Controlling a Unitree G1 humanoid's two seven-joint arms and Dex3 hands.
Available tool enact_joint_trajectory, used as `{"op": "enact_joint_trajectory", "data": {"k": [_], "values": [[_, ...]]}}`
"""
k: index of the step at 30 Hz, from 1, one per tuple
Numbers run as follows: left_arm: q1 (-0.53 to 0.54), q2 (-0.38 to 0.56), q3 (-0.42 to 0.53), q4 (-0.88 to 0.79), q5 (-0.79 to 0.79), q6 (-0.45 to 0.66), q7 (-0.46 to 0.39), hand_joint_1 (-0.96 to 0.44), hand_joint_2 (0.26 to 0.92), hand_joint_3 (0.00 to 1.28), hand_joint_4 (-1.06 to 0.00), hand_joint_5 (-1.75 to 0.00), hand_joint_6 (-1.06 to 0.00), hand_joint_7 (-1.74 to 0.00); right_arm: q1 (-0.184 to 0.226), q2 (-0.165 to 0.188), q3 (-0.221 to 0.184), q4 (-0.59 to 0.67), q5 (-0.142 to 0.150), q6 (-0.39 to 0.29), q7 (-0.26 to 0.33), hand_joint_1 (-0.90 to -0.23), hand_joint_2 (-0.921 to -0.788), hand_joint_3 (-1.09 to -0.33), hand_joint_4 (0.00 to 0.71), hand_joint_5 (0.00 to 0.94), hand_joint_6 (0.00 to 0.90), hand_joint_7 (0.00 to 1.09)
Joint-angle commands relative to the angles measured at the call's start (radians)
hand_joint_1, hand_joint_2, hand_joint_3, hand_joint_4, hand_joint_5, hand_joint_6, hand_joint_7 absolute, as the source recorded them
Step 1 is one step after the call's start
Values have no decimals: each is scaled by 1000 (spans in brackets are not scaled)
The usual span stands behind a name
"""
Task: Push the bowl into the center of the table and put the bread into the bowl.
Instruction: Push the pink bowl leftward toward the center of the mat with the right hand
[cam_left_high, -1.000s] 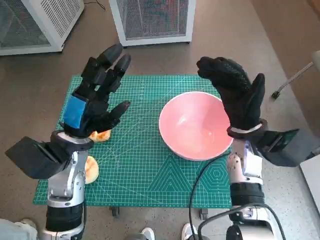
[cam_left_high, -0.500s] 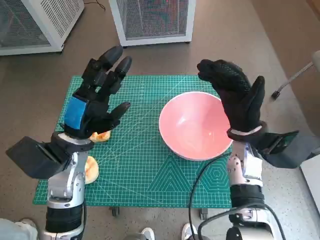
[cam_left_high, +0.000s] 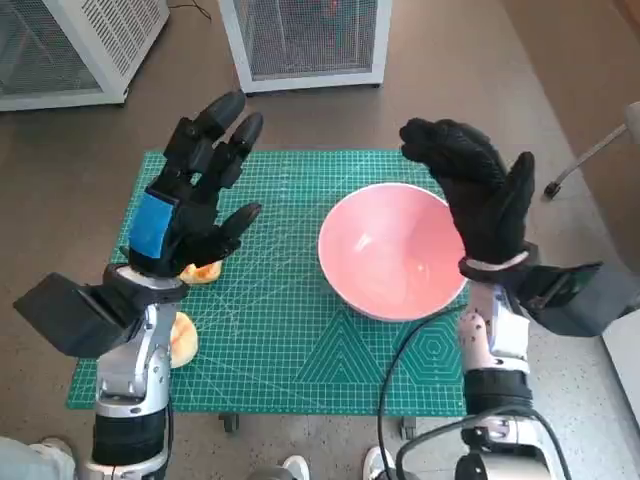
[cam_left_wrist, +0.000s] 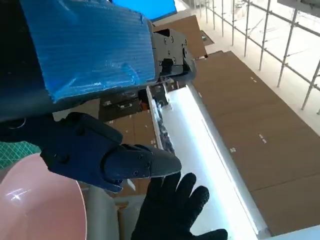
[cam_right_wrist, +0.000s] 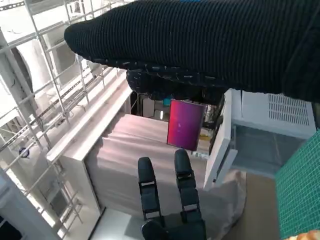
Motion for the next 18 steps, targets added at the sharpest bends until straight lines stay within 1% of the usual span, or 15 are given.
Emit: {"op": "enact_joint_trajectory", "data": {"k": [1, 5, 10, 12, 15, 18], "values": [[12, -3, 4, -12, 9, -19, 12, -430, 921, 330, -271, -15, -57, -504, 0, -36, -42, 90, 9, -21, 3, -614, -921, -618, 212, 0, 353, 1], [15, -2, 5, -10, 15, -28, 16, -432, 921, 329, -278, -17, -66, -506, -18, -56, -72, 176, -9, -65, -26, -610, -921, -623, 204, 0, 355, 3], [19, -2, 7, -6, 21, -41, 24, -448, 921, 331, -286, -19, -72, -506, -51, -102, -105, 348, -53, -124, -95, -593, -921, -624, 203, 1, 356, 3], [20, -3, 7, -5, 19, -43, 24, -451, 921, 332, -288, -19, -74, -505, -63, -119, -114, 409, -68, -136, -118, -587, -921, -623, 204, 2, 356, 3], [23, -6, 6, -7, 18, -42, 27, -452, 921, 332, -289, -18, -76, -504, -77, -144, -124, 488, -86, -134, -151, -582, -921, -621, 210, 5, 357, 4], [26, -8, 5, -11, 16, -40, 30, -451, 921, 333, -290, -18, -79, -504, -84, -158, -129, 535, -103, -133, -177, -577, -921, -616, 217, 7, 361, 6]]}}
